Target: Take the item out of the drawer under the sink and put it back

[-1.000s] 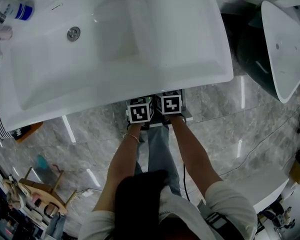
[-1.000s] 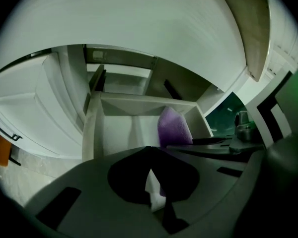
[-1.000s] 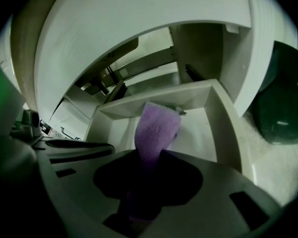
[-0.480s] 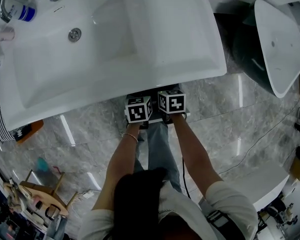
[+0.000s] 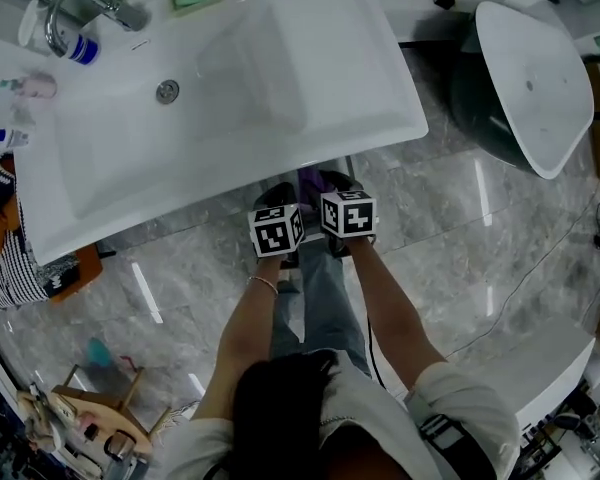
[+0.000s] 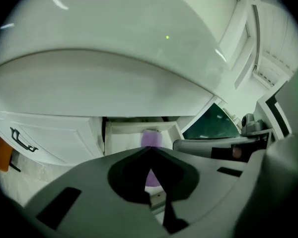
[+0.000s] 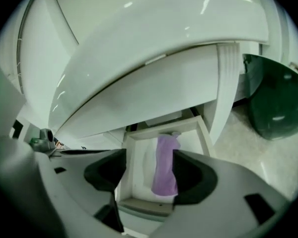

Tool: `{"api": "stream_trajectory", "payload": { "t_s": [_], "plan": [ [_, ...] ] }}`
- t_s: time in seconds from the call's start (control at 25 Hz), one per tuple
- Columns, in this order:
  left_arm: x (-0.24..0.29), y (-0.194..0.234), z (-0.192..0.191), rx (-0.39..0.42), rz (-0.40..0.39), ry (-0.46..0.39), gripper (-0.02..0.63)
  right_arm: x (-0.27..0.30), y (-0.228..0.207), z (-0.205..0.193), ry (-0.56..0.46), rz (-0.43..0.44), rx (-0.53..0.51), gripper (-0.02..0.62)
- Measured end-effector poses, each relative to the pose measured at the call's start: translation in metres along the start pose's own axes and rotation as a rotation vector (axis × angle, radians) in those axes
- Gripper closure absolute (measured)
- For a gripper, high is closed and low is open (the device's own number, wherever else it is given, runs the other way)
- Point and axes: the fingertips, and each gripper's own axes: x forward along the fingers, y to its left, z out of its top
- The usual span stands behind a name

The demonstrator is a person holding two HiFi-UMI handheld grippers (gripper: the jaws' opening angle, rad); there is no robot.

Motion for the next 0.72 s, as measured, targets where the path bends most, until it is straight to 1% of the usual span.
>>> {"api": "stream_trajectory", "payload": {
  "t_s": [0.28,0.44,0.56,0.72],
  "plan": [
    [-0.040,-0.024,0.017,0.053,-0.043,-0.042,0.601,-0.041,0.018,0.016,-0.048,-0.028,-0.016,0.298],
    [-0.065,-0.034,0.028,0.062,-0.058,-0.079,0.601,-0.067,0.029,0.021,-0.080,-0.038,-0.018,0.298],
    [-0.084,-0.041,0.037,0.084,-0.062,-0.115,0.603,-0.092,0.040,0.030,-0.147,-0.026,0.001,0.298],
    [-0.113,-0.050,0.051,0.093,-0.075,-0.174,0.601,-0.118,0.055,0.041,-0.203,-0.026,-0.024,0.298]
  ]
}}
